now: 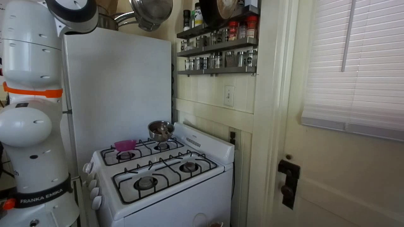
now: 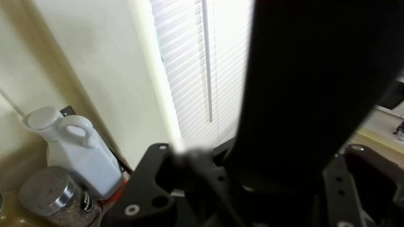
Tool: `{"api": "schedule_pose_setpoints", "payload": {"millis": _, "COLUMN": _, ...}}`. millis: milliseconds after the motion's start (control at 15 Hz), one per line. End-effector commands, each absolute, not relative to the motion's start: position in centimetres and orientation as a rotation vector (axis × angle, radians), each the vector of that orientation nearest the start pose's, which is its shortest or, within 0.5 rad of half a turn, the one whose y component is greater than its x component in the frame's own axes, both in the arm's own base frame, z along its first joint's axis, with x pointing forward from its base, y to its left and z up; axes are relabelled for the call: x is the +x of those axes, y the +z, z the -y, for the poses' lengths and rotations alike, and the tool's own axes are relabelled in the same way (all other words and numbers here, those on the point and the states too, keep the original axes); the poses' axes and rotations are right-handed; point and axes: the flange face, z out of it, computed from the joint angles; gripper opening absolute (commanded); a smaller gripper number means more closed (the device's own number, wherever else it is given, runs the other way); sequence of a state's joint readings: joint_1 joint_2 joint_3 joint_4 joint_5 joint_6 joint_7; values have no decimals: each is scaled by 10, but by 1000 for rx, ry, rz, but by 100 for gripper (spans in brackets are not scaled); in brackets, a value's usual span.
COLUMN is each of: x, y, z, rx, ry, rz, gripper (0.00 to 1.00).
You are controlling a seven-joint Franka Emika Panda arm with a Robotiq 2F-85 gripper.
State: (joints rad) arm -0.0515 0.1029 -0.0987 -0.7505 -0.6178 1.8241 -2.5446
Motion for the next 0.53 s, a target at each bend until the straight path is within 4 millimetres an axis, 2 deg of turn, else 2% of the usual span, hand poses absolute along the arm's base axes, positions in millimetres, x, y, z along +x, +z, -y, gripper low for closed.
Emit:
{"api": "schedule_pose_setpoints", "payload": {"millis": 0, "x": 458, "y": 990, "z": 108, "rx": 891, "ry": -444, "rz": -1808, "gripper": 3}}
{"api": "schedule_pose_setpoints", "payload": {"millis": 200, "x": 456, "y": 992, "z": 102, "rx": 886, "ry": -433, "rz": -1798, "gripper": 3}}
{"api": "schedule_pose_setpoints", "payload": {"millis": 267, "x": 456, "y": 993, "z": 100, "rx": 883, "ry": -428, "rz": -1797, "gripper": 36}}
{"api": "schedule_pose_setpoints", "payload": {"millis": 333, "x": 456, "y": 993, "z": 98, "rx": 881, "ry": -425, "rz": -1796, "gripper": 37}}
{"api": "schedule_pose_setpoints", "payload": {"millis": 467, "x": 457, "y": 993, "z": 97, "rx": 885, "ry": -422, "rz": -1792, "gripper": 50}}
